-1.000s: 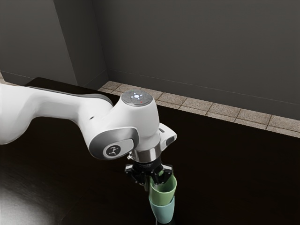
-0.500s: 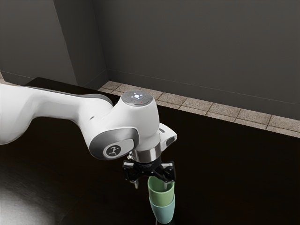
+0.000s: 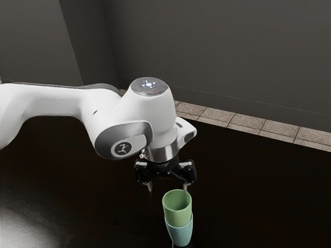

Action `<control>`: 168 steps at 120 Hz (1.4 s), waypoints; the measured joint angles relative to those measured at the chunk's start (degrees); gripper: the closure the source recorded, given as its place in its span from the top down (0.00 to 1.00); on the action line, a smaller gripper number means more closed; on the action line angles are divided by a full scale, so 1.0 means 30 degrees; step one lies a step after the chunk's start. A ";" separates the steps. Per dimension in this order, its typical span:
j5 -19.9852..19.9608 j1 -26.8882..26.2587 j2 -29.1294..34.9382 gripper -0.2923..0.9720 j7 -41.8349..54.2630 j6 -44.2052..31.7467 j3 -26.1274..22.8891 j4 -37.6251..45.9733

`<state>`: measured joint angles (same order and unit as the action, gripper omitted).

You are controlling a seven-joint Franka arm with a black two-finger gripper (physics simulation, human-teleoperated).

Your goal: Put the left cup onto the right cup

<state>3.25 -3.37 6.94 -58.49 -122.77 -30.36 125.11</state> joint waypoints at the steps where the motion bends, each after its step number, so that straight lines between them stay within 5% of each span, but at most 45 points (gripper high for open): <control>1: 0.0004 0.0000 0.0023 0.77 0.0001 0.0088 -0.0002 -0.0083; 42: 0.0288 -0.0055 0.0059 0.77 0.0222 0.3348 0.0288 -0.2924; 139: 0.0983 0.0187 -0.2363 0.77 0.8121 0.6050 0.9644 -0.8766; 168: 0.0984 0.1091 -0.3408 0.77 1.0682 0.7919 1.0408 -1.1625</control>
<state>6.20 -0.10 -3.28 -26.44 -99.01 0.86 90.24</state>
